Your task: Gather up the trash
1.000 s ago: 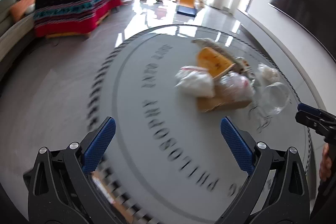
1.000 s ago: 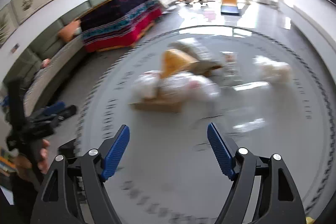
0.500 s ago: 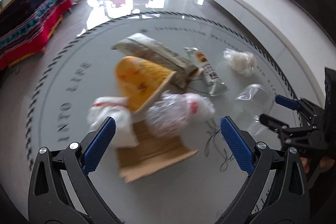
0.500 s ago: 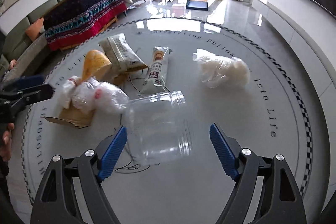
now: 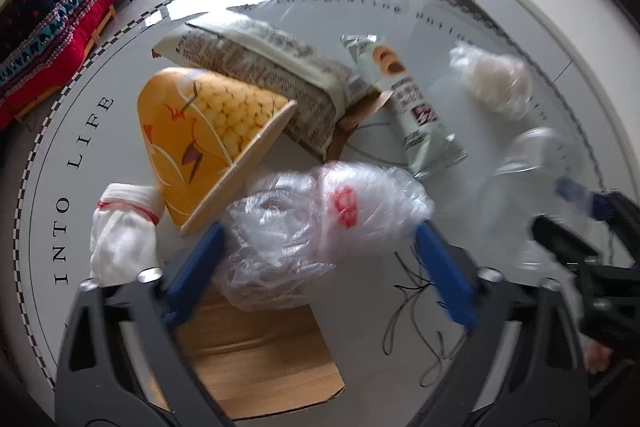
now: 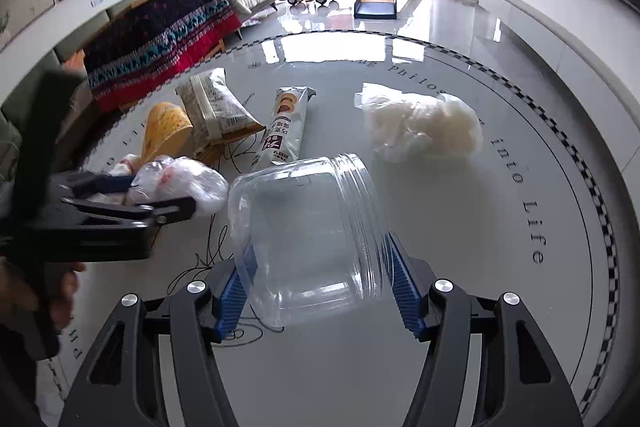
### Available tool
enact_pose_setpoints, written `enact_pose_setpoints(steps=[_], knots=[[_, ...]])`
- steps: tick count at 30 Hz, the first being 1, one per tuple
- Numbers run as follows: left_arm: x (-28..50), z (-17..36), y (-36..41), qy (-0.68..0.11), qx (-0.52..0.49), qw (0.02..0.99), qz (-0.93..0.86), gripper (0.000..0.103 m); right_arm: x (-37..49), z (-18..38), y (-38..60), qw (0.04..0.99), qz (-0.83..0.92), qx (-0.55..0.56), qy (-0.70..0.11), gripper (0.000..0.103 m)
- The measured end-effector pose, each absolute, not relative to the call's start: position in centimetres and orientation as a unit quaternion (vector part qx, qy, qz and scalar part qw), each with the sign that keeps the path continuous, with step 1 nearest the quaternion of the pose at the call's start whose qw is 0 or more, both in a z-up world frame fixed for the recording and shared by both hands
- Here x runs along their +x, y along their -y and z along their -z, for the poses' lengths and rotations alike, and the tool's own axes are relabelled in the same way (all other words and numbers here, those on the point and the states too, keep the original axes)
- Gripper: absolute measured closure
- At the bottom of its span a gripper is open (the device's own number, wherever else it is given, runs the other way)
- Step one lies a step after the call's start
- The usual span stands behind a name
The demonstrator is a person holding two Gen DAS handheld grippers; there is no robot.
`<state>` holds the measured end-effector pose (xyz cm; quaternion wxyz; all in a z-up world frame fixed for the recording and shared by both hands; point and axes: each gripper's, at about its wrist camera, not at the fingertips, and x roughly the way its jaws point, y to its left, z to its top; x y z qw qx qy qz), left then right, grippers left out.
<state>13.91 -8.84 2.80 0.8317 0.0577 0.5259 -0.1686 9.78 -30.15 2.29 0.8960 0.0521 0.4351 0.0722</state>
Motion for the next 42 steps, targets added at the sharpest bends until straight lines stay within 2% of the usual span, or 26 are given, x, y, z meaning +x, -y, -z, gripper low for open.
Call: enact_pose_setpoints(steps=[1,2,4,5,7,21,31,42], knots=[[13.8,-2.5,8.9,-0.528,0.053,0.829,0.175,0.029,9.6,-2.4,30.4,0.896,-0.072,0.055,-0.434,0.039],[13.8,-2.4,9.0,-0.525,0.051,0.831,0.177,0.041,9.4,-2.5,30.5,0.897,-0.072,0.058,-0.433,0.039],[13.3,-2.7,8.9,-0.517,0.048,0.835,0.182,0.053,8.9,-2.8,30.7,0.897,-0.072,0.061,-0.431,0.039],[13.2,-2.9,8.7,-0.514,0.039,0.836,0.187,0.059,8.6,-3.0,30.7,0.898,-0.072,0.063,-0.430,0.039],[12.9,-3.7,8.2,-0.506,0.011,0.837,0.207,0.062,8.0,-3.2,30.6,0.899,-0.073,0.065,-0.426,0.039],[6.2,-12.1,1.5,-0.420,-0.030,0.879,0.225,0.062,2.8,-8.3,25.2,0.910,-0.111,0.048,-0.396,0.039],[0.7,-13.6,-5.4,-0.391,-0.057,0.897,0.197,0.062,-1.0,-10.9,17.7,0.910,-0.160,0.012,-0.383,0.039],[-5.7,-12.1,-13.4,-0.384,-0.088,0.908,0.142,0.062,-4.9,-10.1,7.6,0.882,-0.247,-0.024,-0.401,0.039]])
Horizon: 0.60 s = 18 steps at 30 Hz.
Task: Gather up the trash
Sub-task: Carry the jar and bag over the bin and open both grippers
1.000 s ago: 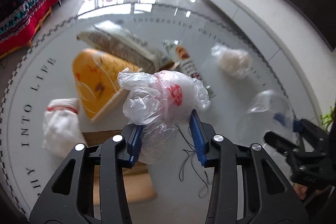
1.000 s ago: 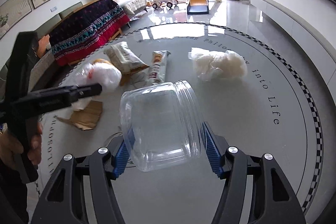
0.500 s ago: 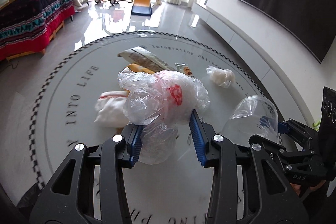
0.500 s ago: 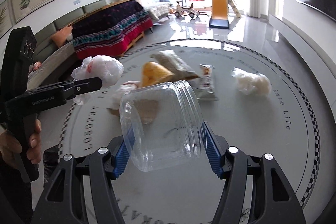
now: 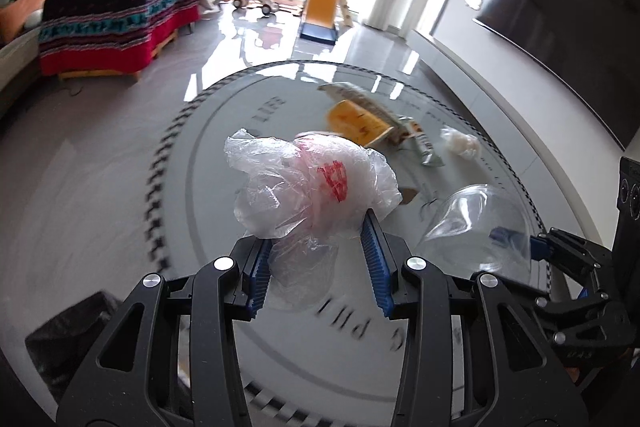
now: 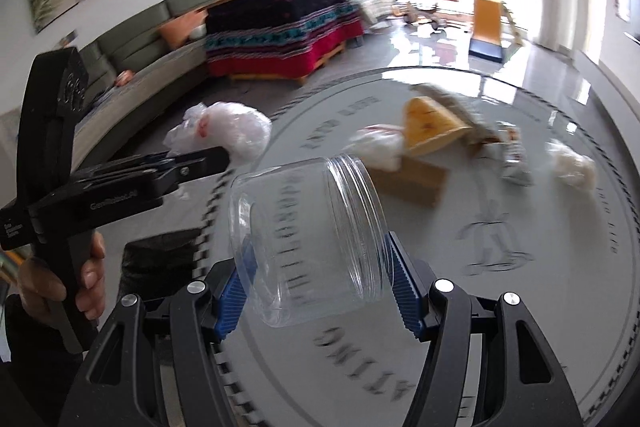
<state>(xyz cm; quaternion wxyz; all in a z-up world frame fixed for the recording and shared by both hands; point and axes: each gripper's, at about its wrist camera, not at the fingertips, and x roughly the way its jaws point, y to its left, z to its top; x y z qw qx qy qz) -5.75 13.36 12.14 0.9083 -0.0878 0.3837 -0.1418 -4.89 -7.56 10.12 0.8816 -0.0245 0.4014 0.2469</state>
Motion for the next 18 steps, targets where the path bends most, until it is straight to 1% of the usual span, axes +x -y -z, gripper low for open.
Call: enact_pose_setpoints(steps=[18], knots=[[-19.4,-6.6,-30.2,-0.392,-0.164,0.905,-0.037,0.061,-13.7,-6.6,-12.5,0.787,-0.426,-0.133,-0.426,0.039]])
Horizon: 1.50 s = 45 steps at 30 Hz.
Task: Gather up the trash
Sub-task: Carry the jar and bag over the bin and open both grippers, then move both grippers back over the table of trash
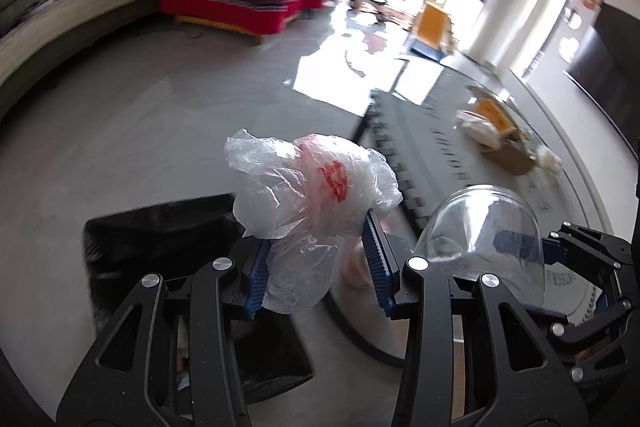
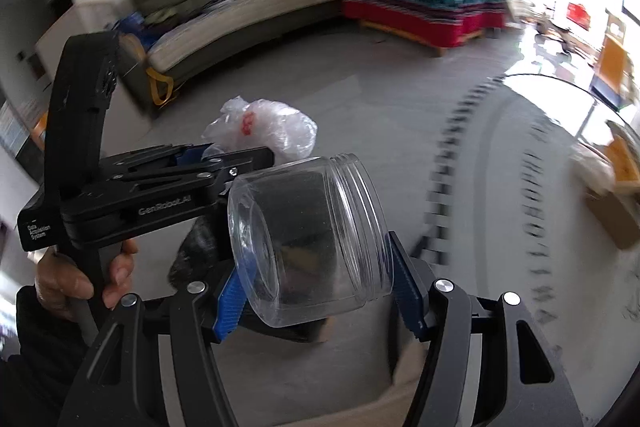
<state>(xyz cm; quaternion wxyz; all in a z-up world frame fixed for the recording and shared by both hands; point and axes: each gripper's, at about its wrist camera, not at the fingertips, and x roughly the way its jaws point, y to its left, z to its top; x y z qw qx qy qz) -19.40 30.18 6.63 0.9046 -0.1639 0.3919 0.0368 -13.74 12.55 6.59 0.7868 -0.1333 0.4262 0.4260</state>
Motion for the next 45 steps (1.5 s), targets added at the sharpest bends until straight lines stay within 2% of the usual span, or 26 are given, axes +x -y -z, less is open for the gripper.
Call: enact_pose_setpoints(steps=[8,10,11,12,13,20,28,36,45], knots=[[-23.4,-3.5,-36.4,-0.410,-0.196,0.883,-0.115,0.058,-16.7,-5.2,-19.5,0.741,-0.477,-0.165,-0.443,0.039],[-24.4,-2.7,-37.9,-0.416,-0.208,0.875,-0.134,0.053,-17.0,-4.7,-21.1,0.731,-0.484,-0.166,-0.452,0.037],[-24.8,-2.3,-38.6,-0.422,-0.212,0.869,-0.148,0.035,-17.1,-4.4,-21.9,0.722,-0.490,-0.167,-0.459,0.028],[-25.1,-2.0,-39.1,-0.429,-0.212,0.863,-0.161,0.023,-17.1,-4.1,-22.6,0.717,-0.491,-0.172,-0.464,0.021],[-25.5,-1.7,-39.7,-0.436,-0.206,0.854,-0.196,0.006,-17.2,-4.0,-23.3,0.723,-0.483,-0.182,-0.459,0.020],[-27.8,-1.2,-43.0,-0.423,-0.251,0.831,-0.260,0.006,-17.0,-3.5,-23.4,0.728,-0.474,-0.193,-0.456,0.020],[-26.7,-1.7,-42.5,-0.426,-0.234,0.840,-0.241,0.006,-15.9,-3.9,-22.1,0.734,-0.474,-0.167,-0.457,0.020],[-24.3,-3.4,-39.4,-0.410,-0.214,0.862,-0.206,0.006,-14.3,-5.2,-17.7,0.755,-0.462,-0.125,-0.448,0.020],[-19.6,-5.8,-32.5,-0.412,-0.170,0.886,-0.129,0.006,-10.9,-7.1,-10.6,0.797,-0.421,-0.091,-0.425,0.020]])
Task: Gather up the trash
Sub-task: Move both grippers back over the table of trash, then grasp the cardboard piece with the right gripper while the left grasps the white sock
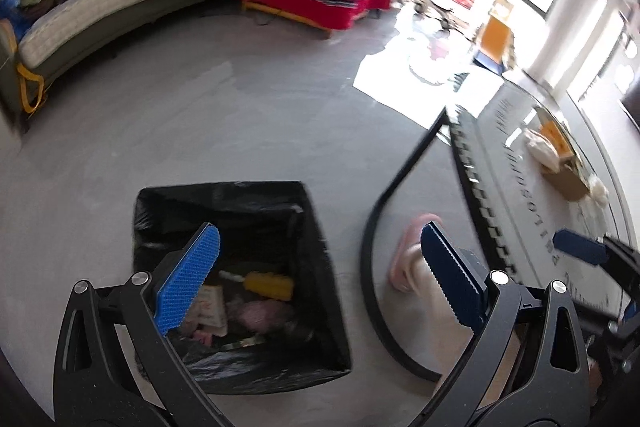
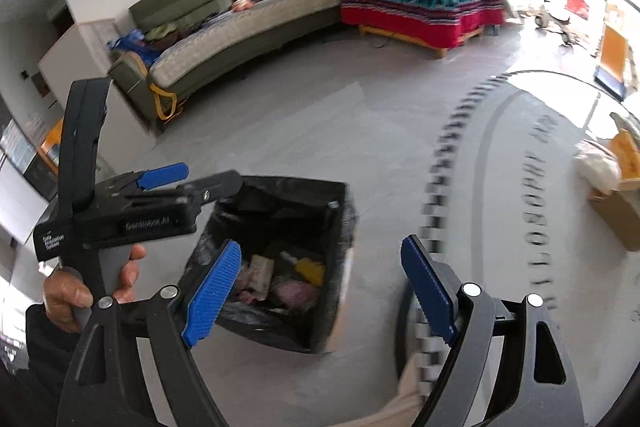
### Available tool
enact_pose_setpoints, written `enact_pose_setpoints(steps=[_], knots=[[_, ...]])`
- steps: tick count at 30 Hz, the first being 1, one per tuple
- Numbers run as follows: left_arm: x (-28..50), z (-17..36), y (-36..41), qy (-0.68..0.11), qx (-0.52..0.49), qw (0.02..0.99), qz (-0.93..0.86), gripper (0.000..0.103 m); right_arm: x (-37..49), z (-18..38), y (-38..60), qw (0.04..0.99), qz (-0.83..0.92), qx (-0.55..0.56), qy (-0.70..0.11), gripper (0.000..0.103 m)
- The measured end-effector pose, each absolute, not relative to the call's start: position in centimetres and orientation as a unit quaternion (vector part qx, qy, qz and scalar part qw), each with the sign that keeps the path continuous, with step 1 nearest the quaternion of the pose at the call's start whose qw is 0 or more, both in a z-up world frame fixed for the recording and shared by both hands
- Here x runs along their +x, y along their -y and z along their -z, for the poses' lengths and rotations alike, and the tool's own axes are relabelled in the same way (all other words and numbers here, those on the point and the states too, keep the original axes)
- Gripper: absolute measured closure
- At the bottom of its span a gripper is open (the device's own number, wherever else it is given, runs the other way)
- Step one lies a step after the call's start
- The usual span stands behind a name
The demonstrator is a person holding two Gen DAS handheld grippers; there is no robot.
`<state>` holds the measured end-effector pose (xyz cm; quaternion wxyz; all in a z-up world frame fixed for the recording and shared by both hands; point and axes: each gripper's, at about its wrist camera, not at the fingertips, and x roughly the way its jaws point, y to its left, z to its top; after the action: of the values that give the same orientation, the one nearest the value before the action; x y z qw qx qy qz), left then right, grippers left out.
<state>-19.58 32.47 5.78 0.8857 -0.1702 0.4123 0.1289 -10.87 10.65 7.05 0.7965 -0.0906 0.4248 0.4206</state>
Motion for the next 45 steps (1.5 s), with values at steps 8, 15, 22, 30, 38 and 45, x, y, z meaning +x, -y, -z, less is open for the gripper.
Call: enact_pose_setpoints(steps=[8,15,22,30,38,45], knots=[[-14.6,-6.8,-26.5,-0.424,-0.151,0.890,-0.069,0.006,-7.2,-8.3,-3.1,0.842,-0.350,-0.090,-0.401,0.020],[-10.2,-7.5,-22.1,-0.434,-0.140,0.890,-0.021,0.006,-2.9,-8.3,5.0,0.877,-0.272,-0.075,-0.390,0.020],[-5.4,-7.2,-17.9,-0.443,-0.144,0.885,0.021,0.006,1.5,-6.0,9.8,0.882,-0.216,-0.073,-0.412,0.020],[0.3,-7.6,-13.6,-0.451,-0.113,0.883,0.057,0.006,5.8,-3.7,11.9,0.878,-0.219,-0.092,-0.416,0.020],[4.9,-7.0,-11.5,-0.466,-0.116,0.875,0.069,0.006,8.7,-1.1,11.6,0.855,-0.262,-0.116,-0.433,0.044],[10.3,-6.2,-8.2,-0.482,-0.098,0.866,0.085,0.006,9.7,0.6,11.7,0.839,-0.290,-0.114,-0.447,0.078]])
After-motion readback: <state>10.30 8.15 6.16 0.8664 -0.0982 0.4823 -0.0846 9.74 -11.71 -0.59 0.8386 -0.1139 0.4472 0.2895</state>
